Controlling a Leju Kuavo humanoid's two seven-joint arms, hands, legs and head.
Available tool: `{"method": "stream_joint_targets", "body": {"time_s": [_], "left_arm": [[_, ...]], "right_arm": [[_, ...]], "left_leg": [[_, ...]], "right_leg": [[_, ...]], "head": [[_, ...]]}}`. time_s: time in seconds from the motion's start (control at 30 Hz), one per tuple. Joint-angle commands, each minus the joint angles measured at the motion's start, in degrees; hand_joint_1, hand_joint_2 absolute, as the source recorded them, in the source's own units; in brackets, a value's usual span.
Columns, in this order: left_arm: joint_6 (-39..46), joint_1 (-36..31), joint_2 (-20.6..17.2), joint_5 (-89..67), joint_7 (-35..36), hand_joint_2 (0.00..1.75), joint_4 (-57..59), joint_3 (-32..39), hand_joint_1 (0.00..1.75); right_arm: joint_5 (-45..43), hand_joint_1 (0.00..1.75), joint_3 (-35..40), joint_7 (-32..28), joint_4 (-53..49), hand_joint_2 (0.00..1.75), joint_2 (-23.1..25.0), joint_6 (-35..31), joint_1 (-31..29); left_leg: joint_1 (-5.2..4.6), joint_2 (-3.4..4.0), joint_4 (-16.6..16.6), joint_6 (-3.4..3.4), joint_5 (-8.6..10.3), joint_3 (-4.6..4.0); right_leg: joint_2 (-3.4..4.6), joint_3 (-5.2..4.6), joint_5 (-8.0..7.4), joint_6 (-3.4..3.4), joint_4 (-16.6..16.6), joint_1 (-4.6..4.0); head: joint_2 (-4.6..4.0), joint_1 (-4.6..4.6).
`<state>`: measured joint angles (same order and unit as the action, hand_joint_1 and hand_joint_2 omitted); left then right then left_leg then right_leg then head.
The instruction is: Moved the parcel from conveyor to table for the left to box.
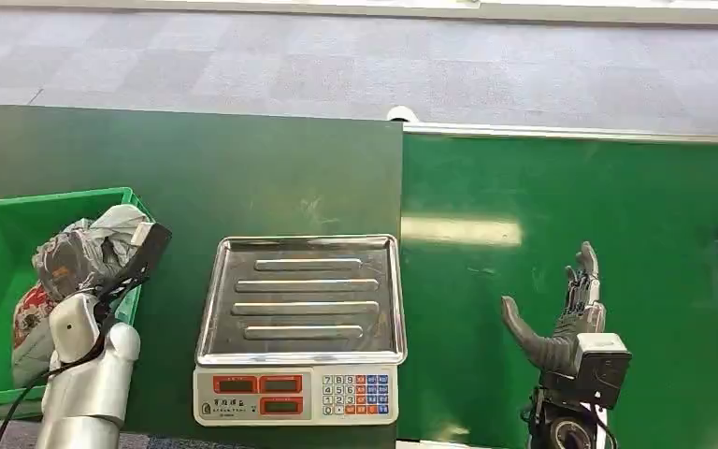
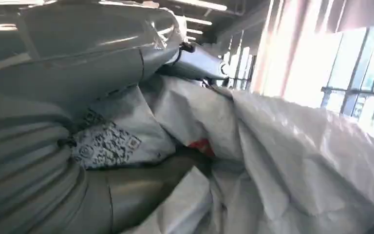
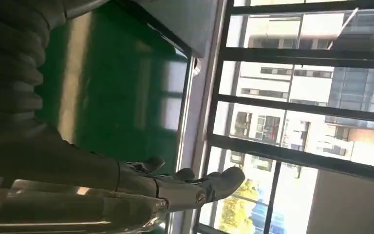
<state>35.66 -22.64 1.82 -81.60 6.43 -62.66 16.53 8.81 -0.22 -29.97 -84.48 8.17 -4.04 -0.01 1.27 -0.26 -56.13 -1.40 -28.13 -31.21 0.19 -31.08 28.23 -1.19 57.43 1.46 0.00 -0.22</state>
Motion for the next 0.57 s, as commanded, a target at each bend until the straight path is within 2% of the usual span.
{"method": "stream_joint_targets", "body": {"time_s": [0.03, 0.13, 0.17, 0.23, 0.27, 0.37, 0.43, 0.47, 0.57], "left_arm": [[4.3, 2.0, 4.4, 7.0, -16.5, 1.75, -12.6, 6.1, 0.00], [4.3, 2.0, 4.4, 7.0, -16.5, 1.75, -12.6, 6.1, 0.00], [4.3, 1.7, 6.7, 8.8, -23.2, 1.75, -15.0, 9.8, 0.00], [4.3, -2.0, 13.9, 11.9, -42.3, 1.75, -19.8, 22.5, 0.00], [4.3, -2.5, 14.9, 13.3, -46.4, 1.75, -20.9, 24.2, 0.00], [4.3, 0.2, 13.6, 22.1, -46.4, 1.75, -30.9, 17.4, 0.00], [4.3, 1.1, 13.6, 24.1, -46.4, 1.75, -29.8, 15.8, 0.00], [4.3, 2.3, 12.3, 30.6, -46.4, 1.75, -28.6, 11.4, 0.00], [4.3, 3.2, 12.7, 31.6, -46.4, 1.75, -30.3, 9.8, 0.00]], "right_arm": [[0.1, 0.00, -0.5, 0.3, 0.7, 1.75, 0.4, -0.3, -0.6], [0.1, 0.00, -0.5, 0.3, 0.7, 1.75, 0.4, -0.3, -0.6], [0.0, 0.00, -0.2, 0.3, 1.2, 1.75, 0.4, -0.3, -0.8], [-0.3, 0.00, 0.3, 0.0, 1.9, 1.75, 0.2, -0.2, -1.2], [-0.4, 0.00, 0.4, -0.1, 2.1, 1.75, 0.2, -0.2, -1.4], [-0.9, 0.00, 1.5, -0.7, 4.2, 1.75, -0.2, -0.1, -2.5], [-1.4, 0.00, 1.5, -1.2, 5.1, 1.75, -0.3, -0.6, -2.8], [-1.5, 0.00, 1.8, -1.3, 5.1, 1.75, -0.6, -0.6, -2.8], [-1.5, 0.00, 1.9, -1.5, 5.4, 1.75, -0.7, -0.5, -3.0]], "left_leg": [[0.06, 0.05, -0.1, 0.09, -0.01, -0.15], [0.02, -0.03, 0.0, 0.11, 0.04, -0.11], [0.01, -0.02, 0.0, 0.10, 0.03, -0.12], [0.02, 0.06, 0.0, 0.13, 0.05, -0.13], [0.03, 0.10, 0.0, 0.15, 0.05, -0.18], [0.07, 0.09, -0.1, 0.13, 0.01, -0.26], [0.05, 0.19, 0.0, 0.07, -0.01, -0.12], [0.04, 0.31, 0.0, 0.10, 0.02, -0.05], [0.02, 0.11, 0.0, 0.09, 0.06, -0.02]], "right_leg": [[0.01, -0.13, -0.03, 0.09, 0.0, -0.08], [-0.07, -0.10, -0.04, 0.09, 0.0, -0.05], [-0.07, -0.10, -0.03, 0.09, 0.0, -0.04], [0.01, -0.12, -0.08, 0.12, 0.0, -0.05], [0.04, -0.18, -0.11, 0.13, 0.0, -0.07], [0.03, -0.22, -0.09, 0.10, 0.0, -0.11], [0.13, -0.13, -0.07, 0.09, 0.0, -0.08], [0.19, -0.10, -0.11, 0.12, -0.1, -0.07], [0.01, -0.02, -0.07, 0.11, -0.1, -0.05]], "head": [[0.00, 0.00], [0.00, 0.00], [0.00, 0.02], [0.00, 0.00], [0.00, 0.00], [0.00, 0.04], [0.00, 0.00], [0.00, -0.02], [0.00, -0.02]]}}
